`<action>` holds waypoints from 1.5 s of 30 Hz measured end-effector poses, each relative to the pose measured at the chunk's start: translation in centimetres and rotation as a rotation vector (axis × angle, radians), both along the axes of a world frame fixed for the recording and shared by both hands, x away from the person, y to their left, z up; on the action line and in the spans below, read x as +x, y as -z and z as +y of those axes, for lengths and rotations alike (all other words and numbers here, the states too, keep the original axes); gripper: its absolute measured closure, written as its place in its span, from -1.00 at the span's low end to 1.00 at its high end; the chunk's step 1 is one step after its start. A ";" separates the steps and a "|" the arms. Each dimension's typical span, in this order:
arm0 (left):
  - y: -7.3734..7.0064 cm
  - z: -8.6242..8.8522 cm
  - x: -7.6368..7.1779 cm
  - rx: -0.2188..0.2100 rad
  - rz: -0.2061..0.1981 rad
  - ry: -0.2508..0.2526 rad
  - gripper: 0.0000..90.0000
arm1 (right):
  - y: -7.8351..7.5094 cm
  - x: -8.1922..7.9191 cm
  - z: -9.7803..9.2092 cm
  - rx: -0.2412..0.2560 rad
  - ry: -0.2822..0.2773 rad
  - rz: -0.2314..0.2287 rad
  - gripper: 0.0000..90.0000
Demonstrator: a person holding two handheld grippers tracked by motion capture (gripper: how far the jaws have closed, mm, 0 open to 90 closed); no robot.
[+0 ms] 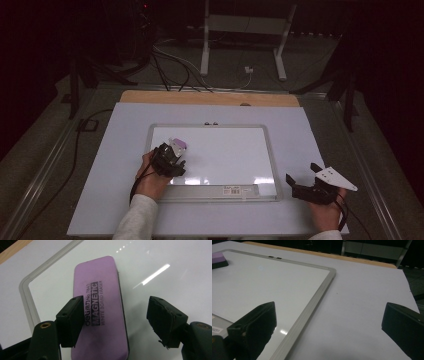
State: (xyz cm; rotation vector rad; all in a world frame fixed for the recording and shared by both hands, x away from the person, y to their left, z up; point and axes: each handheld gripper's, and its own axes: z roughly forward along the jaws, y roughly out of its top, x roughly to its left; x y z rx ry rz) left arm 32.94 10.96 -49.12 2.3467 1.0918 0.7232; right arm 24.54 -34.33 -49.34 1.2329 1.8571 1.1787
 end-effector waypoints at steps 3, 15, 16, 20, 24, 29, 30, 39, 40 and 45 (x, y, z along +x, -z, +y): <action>-0.1 0.3 0.4 -0.003 0.009 0.000 -0.30 | 0.0 0.0 0.1 -0.001 -0.001 -0.001 -1.00; -0.1 1.6 1.8 0.010 0.015 -0.035 -0.36 | 0.0 0.0 0.0 0.000 0.000 -0.001 -1.00; -0.1 1.7 1.9 0.020 0.010 -0.042 -0.33 | 0.0 0.0 0.0 0.000 0.000 -0.001 -1.00; -0.4 2.1 1.9 0.027 -0.013 -0.074 0.12 | 0.0 0.0 0.0 0.000 0.002 -0.001 -1.00; -0.5 2.3 2.0 0.019 -0.019 -0.081 0.20 | 0.0 0.0 0.0 0.001 0.001 -0.001 -1.00; -1.0 2.8 2.4 -0.029 -0.032 -0.134 0.38 | 0.0 0.0 0.0 0.001 0.000 0.000 -1.00; -1.0 2.9 2.6 -0.028 -0.030 -0.146 0.39 | 0.0 0.0 0.0 0.001 0.000 0.000 -1.00; -1.1 3.8 3.8 -0.103 -0.036 -0.250 0.41 | 0.1 0.1 0.0 -0.001 -0.003 0.002 -1.00; -1.2 4.0 4.0 -0.117 -0.036 -0.265 0.41 | 0.1 0.1 0.0 -0.001 -0.003 0.002 -1.00; -1.3 4.5 4.5 -0.172 -0.042 -0.334 0.41 | 0.0 0.1 0.0 0.000 -0.001 0.001 -1.00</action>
